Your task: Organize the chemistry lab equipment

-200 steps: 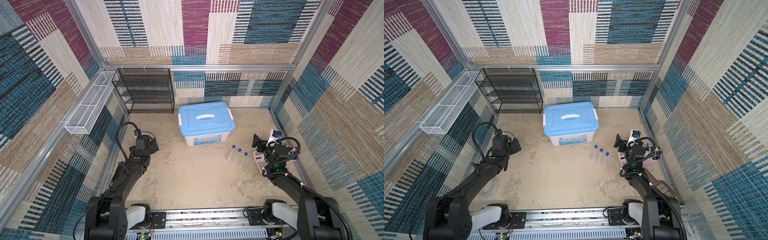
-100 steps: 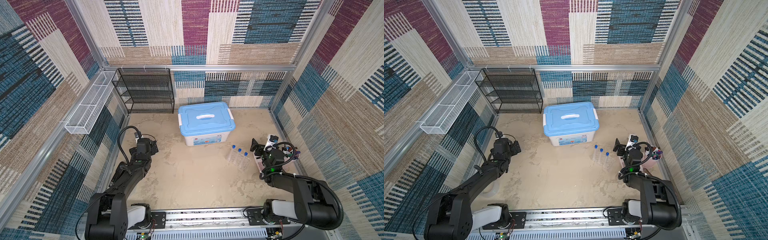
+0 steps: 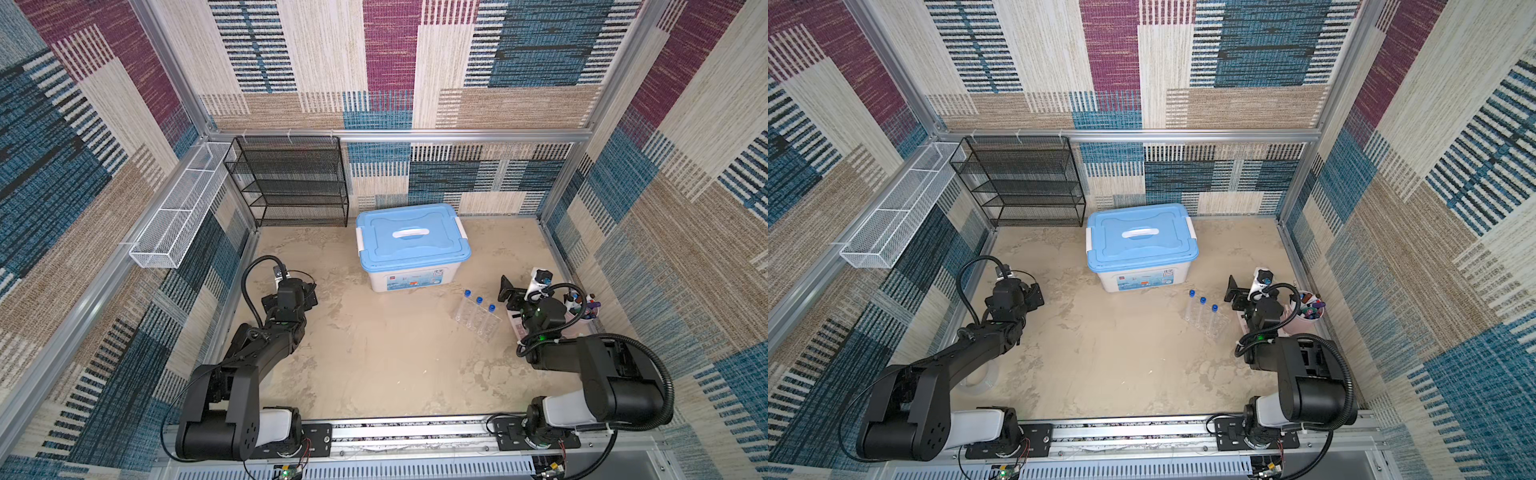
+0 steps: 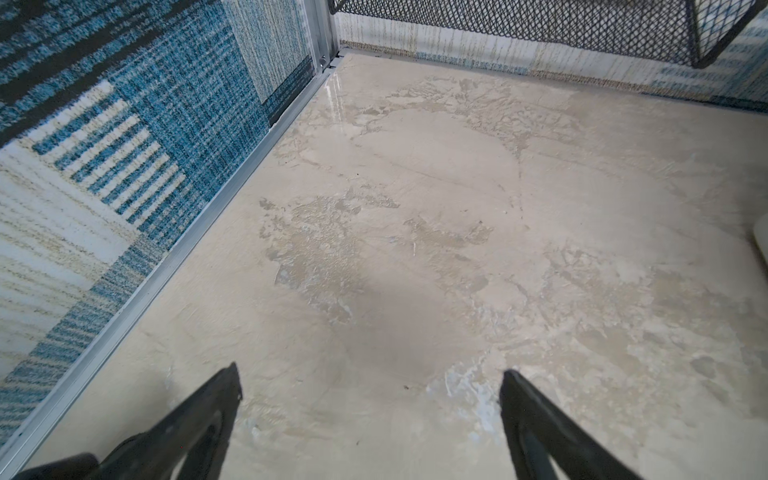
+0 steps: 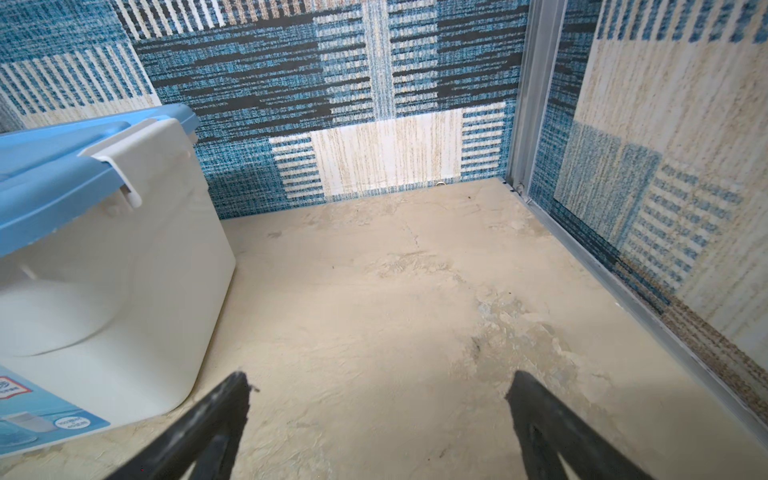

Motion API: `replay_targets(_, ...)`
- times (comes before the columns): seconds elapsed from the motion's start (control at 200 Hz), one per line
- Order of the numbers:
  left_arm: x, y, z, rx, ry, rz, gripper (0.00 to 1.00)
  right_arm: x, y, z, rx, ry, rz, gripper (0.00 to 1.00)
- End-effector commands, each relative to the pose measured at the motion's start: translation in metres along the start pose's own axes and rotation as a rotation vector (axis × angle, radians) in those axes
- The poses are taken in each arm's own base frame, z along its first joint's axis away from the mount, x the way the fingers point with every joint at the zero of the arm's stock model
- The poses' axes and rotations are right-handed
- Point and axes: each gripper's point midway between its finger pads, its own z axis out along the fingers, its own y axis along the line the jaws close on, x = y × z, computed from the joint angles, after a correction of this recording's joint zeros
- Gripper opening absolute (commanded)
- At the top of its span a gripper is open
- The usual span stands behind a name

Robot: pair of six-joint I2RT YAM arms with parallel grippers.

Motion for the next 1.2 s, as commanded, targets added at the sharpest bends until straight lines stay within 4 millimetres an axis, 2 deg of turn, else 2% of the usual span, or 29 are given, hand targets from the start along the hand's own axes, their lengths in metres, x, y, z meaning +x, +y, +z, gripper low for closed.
replay_targets(0.0,-0.01,0.001,0.004,-0.016,-0.055,0.015,0.99,-0.014,0.009,0.0,-0.048,-0.058,-0.022,0.99)
replay_targets(0.125,-0.003,0.0,0.009,-0.012,-0.07,0.024,0.99,-0.014,0.012,0.0,-0.067,-0.057,-0.032,0.99)
replay_targets(0.476,-0.005,-0.012,0.011,0.052,-0.112,0.085,1.0,-0.013,0.015,0.002,-0.084,-0.051,-0.04,0.99)
replay_targets(0.491,-0.011,-0.013,0.01,0.056,-0.149,0.073,1.0,-0.012,0.015,0.002,-0.085,-0.051,-0.04,0.99)
replay_targets(0.586,-0.008,-0.015,0.013,0.065,-0.194,0.073,1.0,-0.012,0.018,0.001,-0.102,-0.053,-0.046,0.99)
replay_targets(0.811,-0.006,-0.024,0.021,0.101,-0.14,0.097,1.0,-0.004,0.032,0.01,-0.165,-0.021,-0.084,0.99)
replay_targets(1.082,-0.003,-0.028,0.022,0.162,-0.134,0.092,1.0,-0.002,0.033,0.015,-0.155,-0.003,-0.095,0.99)
replay_targets(1.157,0.009,-0.03,0.023,0.206,-0.126,0.085,0.99,-0.002,0.033,0.015,-0.155,-0.004,-0.094,0.99)
replay_targets(1.197,0.004,-0.028,0.022,0.2,-0.18,0.077,0.97,-0.002,0.033,0.015,-0.155,-0.005,-0.095,0.99)
